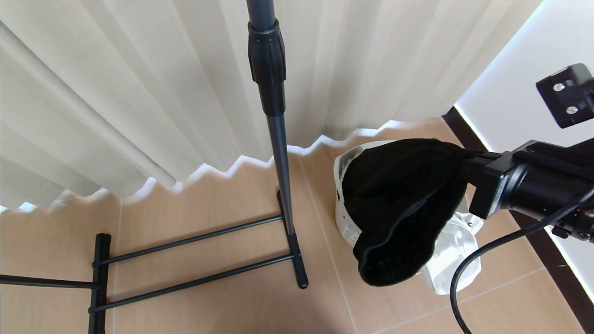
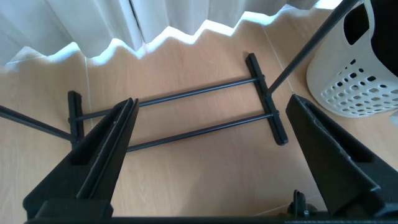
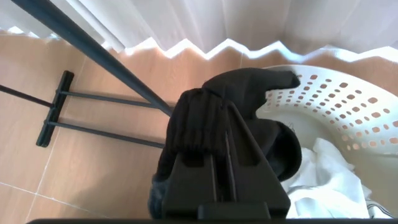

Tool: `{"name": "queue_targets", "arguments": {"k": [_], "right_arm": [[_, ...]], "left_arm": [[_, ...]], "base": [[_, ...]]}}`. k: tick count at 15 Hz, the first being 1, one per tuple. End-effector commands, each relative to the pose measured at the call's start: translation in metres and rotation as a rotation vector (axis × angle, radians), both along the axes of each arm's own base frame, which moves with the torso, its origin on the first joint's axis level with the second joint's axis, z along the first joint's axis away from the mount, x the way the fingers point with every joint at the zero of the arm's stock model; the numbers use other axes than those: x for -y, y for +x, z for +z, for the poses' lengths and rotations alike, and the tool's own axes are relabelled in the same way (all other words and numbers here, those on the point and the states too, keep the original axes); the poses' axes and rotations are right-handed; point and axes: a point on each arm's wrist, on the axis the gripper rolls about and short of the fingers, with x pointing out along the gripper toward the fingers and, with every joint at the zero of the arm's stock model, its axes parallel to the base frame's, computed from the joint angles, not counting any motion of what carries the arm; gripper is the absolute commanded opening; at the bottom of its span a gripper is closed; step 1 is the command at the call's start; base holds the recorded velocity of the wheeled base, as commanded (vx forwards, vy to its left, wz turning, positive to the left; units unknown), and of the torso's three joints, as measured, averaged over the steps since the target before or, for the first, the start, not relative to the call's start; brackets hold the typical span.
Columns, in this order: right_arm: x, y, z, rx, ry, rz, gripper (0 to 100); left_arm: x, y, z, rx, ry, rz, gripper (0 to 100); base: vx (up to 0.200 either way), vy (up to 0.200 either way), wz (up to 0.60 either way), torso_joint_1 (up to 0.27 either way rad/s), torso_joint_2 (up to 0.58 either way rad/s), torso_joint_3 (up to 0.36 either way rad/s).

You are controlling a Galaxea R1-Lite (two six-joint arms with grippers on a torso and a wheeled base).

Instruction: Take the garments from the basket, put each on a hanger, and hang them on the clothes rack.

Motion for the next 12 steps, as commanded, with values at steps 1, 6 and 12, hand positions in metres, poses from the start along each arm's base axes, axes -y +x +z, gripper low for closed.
{"name": "queue_targets", "arguments": {"k": [1, 6, 12], "right_arm": [[0.0067, -0.0105, 0.0065, 0.030, 0.021, 0.004, 0], [0.0060, -0.0091, 0.0039, 0.021, 0.015, 0.003, 0], [0.0034, -0.0049, -0.0014, 0.000, 0.003, -0.001, 0]], "left_arm": [[0.0000, -0.0001, 0.0003, -0.001, -0.002, 0.000, 100], [0.0000, -0.0001, 0.0003, -0.001, -0.002, 0.000, 100], [0.0000, -0.0001, 0.0003, -0.001, -0.002, 0.000, 100]], "base": [[0.000, 0.000, 0.00, 0.000, 0.00, 0.000], [0.000, 0.000, 0.00, 0.002, 0.00, 0.082], [0.000, 0.000, 0.00, 0.003, 0.00, 0.160]]}}
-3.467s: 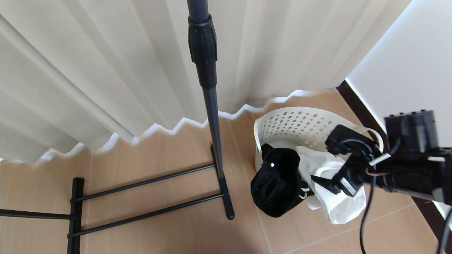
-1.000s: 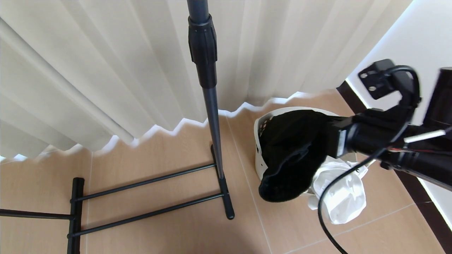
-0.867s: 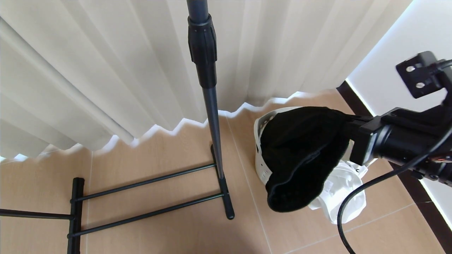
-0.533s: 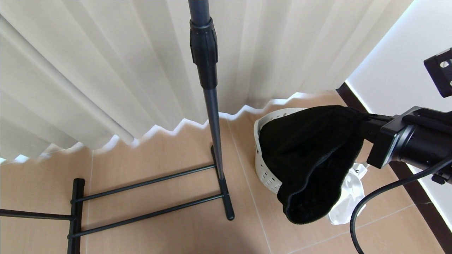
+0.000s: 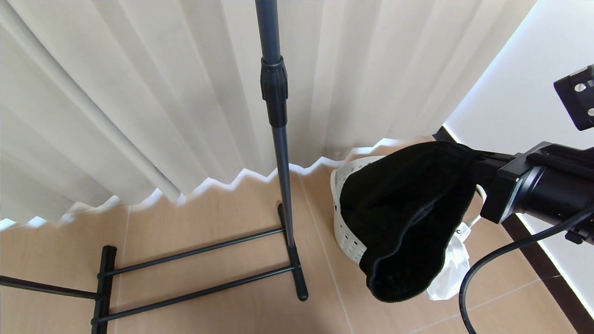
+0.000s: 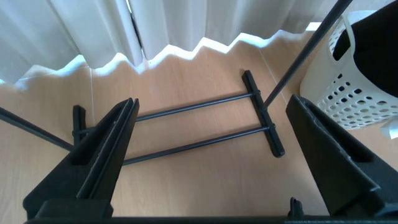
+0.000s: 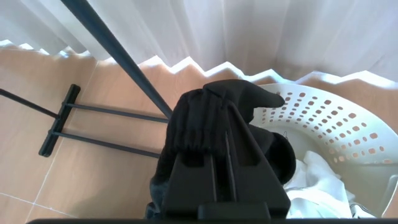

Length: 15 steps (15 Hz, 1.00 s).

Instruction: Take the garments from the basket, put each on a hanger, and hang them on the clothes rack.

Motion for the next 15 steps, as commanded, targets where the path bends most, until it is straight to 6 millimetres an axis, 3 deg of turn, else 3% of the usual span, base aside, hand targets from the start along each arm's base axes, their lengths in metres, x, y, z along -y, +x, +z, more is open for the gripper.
{"name": "queue_targets", "arguments": {"k": [1, 5, 15], "right_arm": [[-0.0008, 0.0010, -0.0012, -0.004, -0.005, -0.001, 0], [-0.0008, 0.0011, -0.0006, -0.002, -0.001, -0.001, 0], [-0.0011, 0.0009, -0.0002, 0.000, -0.002, 0.002, 0]], "left_arm": [[0.0000, 0.0001, 0.0000, -0.001, -0.001, 0.000, 100], [0.0000, 0.0001, 0.0000, -0.001, -0.001, 0.000, 100], [0.0000, 0.0001, 0.0000, -0.001, -0.001, 0.000, 100]], "base": [[0.000, 0.000, 0.00, 0.000, 0.00, 0.000], [0.000, 0.000, 0.00, 0.000, 0.00, 0.061], [0.000, 0.000, 0.00, 0.000, 0.00, 0.196]]}}
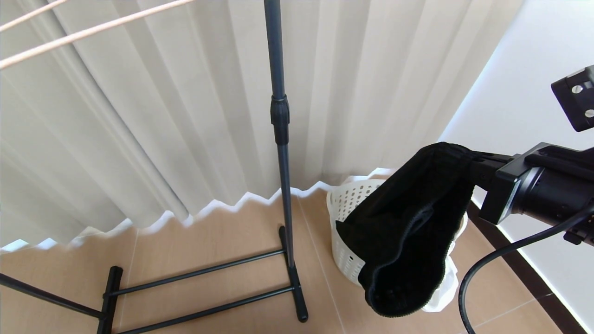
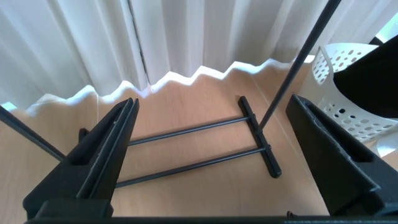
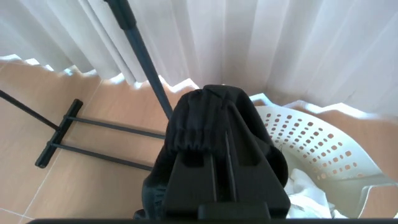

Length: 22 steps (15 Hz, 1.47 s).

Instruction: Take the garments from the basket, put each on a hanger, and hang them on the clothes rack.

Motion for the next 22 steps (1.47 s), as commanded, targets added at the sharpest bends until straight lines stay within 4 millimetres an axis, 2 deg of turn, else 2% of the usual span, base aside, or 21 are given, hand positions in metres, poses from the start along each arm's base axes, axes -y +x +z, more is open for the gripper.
{"name": "queue_targets", "arguments": {"k": [1, 7, 18, 22], "right_arm": [[0.000, 0.000, -0.001, -0.002, 0.002, 0.000, 0], [-0.001, 0.001, -0.007, 0.024, 0.013, 0.013, 0], [-0.001, 0.001, -0.009, 0.018, 0.009, 0.013, 0], [-0.001, 0.002, -0.011, 0.012, 0.004, 0.013, 0]], "left_arm": [[0.000, 0.000, 0.000, -0.001, 0.000, 0.000, 100], [0.000, 0.000, 0.000, 0.000, 0.000, 0.000, 100], [0.000, 0.000, 0.000, 0.002, -0.002, 0.002, 100], [0.000, 0.000, 0.000, -0.001, 0.001, -0.001, 100]], "base": [[0.000, 0.000, 0.00, 0.007, 0.00, 0.203], [0.000, 0.000, 0.00, 0.016, -0.08, 0.133], [0.000, 0.000, 0.00, 0.111, -0.45, -0.141], [0.000, 0.000, 0.00, 0.181, -0.52, -0.281]]}}
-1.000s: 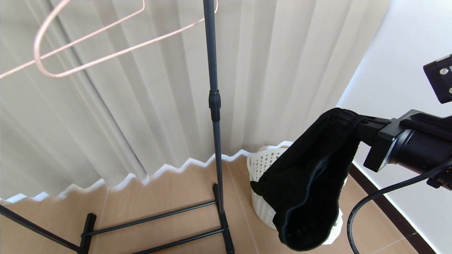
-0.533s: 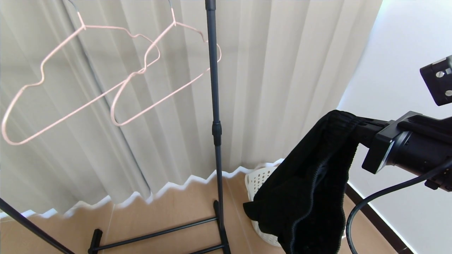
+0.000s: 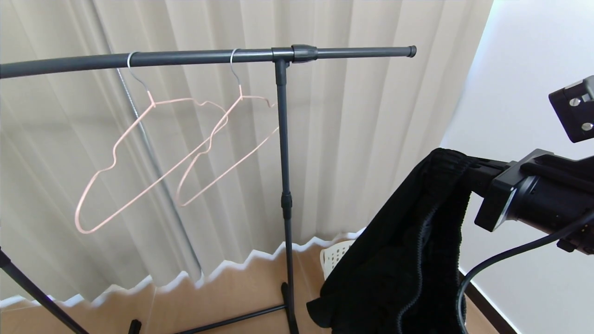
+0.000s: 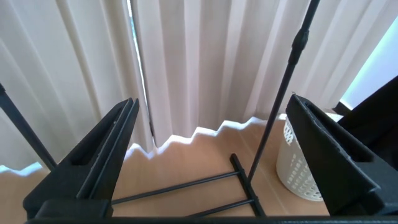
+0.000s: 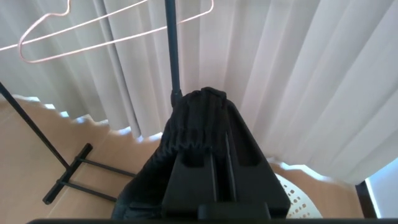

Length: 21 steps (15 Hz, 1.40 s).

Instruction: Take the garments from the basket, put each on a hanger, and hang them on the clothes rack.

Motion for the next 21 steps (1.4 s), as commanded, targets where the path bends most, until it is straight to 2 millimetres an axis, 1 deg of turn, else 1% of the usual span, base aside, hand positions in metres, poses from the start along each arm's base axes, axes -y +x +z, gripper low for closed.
{"name": "queue_targets", "arguments": {"k": [1, 6, 10, 14, 21], "right_arm": [[-0.0007, 0.0008, -0.0021, -0.007, -0.005, 0.000, 0], [-0.0003, 0.0002, -0.0065, 0.000, -0.049, 0.004, 0], [0.0001, -0.0003, -0.0053, 0.005, -0.045, 0.004, 0], [0.0003, -0.0006, -0.0050, 0.007, -0.044, 0.004, 0], [0.0001, -0.0003, -0.0053, 0.005, -0.045, 0.004, 0]], "left_arm": [[0.0000, 0.0000, 0.0001, -0.001, -0.002, 0.000, 100], [0.0000, 0.0000, 0.0001, -0.001, -0.002, 0.000, 100], [0.0000, 0.0001, 0.0000, 0.000, -0.003, 0.002, 100], [0.0000, 0.0001, 0.0000, 0.000, -0.002, 0.002, 100], [-0.0001, 0.0000, 0.0001, 0.003, -0.003, 0.005, 100]], "base": [[0.000, 0.000, 0.00, 0.198, -0.52, -0.330], [0.000, 0.000, 0.00, 0.217, -0.56, -0.463], [0.000, 0.000, 0.00, 0.246, -0.58, -0.519], [0.000, 0.000, 0.00, 0.182, -0.42, -0.277], [0.000, 0.000, 0.00, 0.164, -0.36, -0.207]]}}
